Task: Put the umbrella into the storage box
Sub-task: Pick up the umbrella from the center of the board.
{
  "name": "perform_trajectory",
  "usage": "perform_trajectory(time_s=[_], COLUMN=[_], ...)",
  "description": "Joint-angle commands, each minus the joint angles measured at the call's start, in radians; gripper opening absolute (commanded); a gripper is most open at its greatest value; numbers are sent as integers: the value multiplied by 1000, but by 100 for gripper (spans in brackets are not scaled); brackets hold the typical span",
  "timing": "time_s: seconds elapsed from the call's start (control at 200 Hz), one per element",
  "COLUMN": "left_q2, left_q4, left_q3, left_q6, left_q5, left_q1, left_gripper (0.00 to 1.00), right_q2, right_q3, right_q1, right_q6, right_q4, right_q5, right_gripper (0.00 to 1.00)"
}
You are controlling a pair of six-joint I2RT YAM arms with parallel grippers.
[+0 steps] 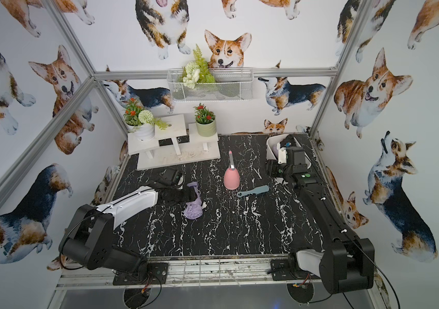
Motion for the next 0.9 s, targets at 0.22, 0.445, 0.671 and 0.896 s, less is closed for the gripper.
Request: perform_trajectory(time_s=[0.22, 0.445, 0.671, 0.896], left_q2=[106, 80, -42, -109], left_q4=[108, 120, -51, -149], left_q3=[0, 12, 150, 274], left_q6=[-16, -49, -35, -55], left_q5=[42, 103, 150, 316], left_q1=[0, 0, 1, 41], left_gripper=[57, 37, 29, 30], right_q2=[-24, -70, -230, -289], right_q3=[-41, -93, -288, -399], right_q1=[6, 74, 240, 411], right_q6=[33, -57, -268, -481], right_q4=[4, 60, 328, 496], right_q5=[-62, -77, -50, -39], right_gripper=[62, 59, 61, 62])
